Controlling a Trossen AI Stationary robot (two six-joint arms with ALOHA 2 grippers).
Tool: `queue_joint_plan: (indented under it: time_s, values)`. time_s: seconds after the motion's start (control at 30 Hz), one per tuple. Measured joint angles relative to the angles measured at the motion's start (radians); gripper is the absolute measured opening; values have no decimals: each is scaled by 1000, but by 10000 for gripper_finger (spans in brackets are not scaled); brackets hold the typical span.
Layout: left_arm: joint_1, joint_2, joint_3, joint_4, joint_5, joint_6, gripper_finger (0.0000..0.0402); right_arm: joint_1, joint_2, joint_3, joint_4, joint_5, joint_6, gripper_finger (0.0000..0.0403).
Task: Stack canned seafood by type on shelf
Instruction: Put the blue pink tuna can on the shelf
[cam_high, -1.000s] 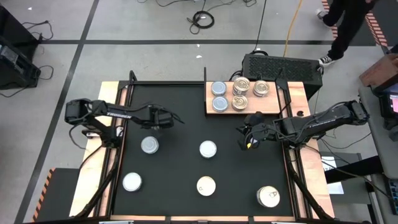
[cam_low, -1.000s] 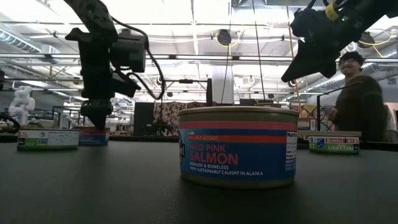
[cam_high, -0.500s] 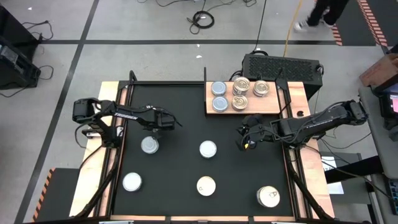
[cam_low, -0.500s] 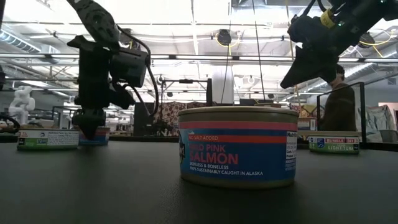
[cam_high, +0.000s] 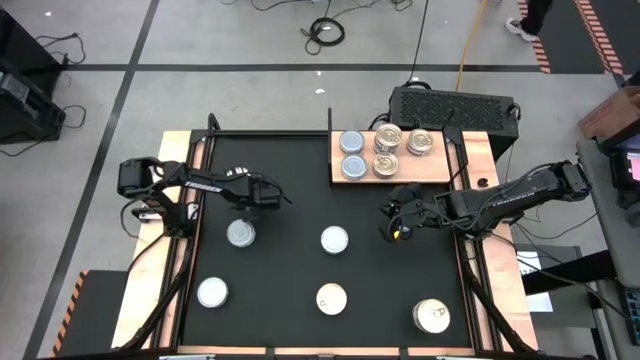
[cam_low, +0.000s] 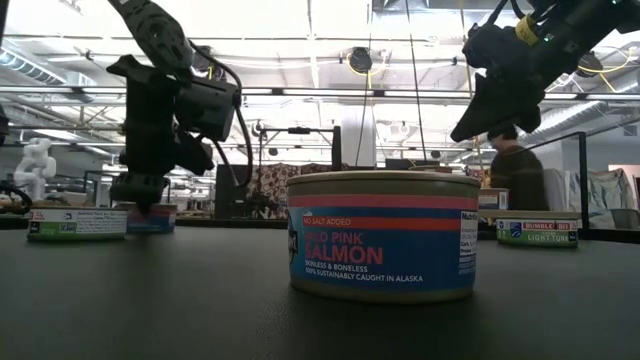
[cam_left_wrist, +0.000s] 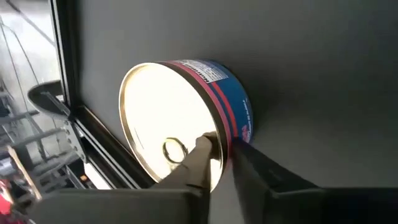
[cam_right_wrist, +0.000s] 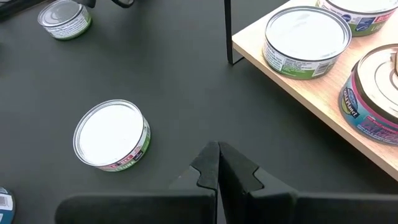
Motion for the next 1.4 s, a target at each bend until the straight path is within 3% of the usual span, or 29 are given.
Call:
queue_joint_plan:
  time_s: [0.13, 0.53, 1.0, 1.4]
  values:
    - [2, 1, 0, 0, -22, 30, 8, 0, 0, 0, -3, -1, -4, 0]
    - [-52, 5, 102, -31, -10, 121, 5, 0, 0, 0, -4, -3, -28, 0]
    - [-225, 4, 326, -28, -38, 195, 5, 0, 0, 0, -27, -2, -28, 0]
    - [-312, 3, 438, 35, -52, 324, 5, 0, -36, 0, -67, -2, -4, 0]
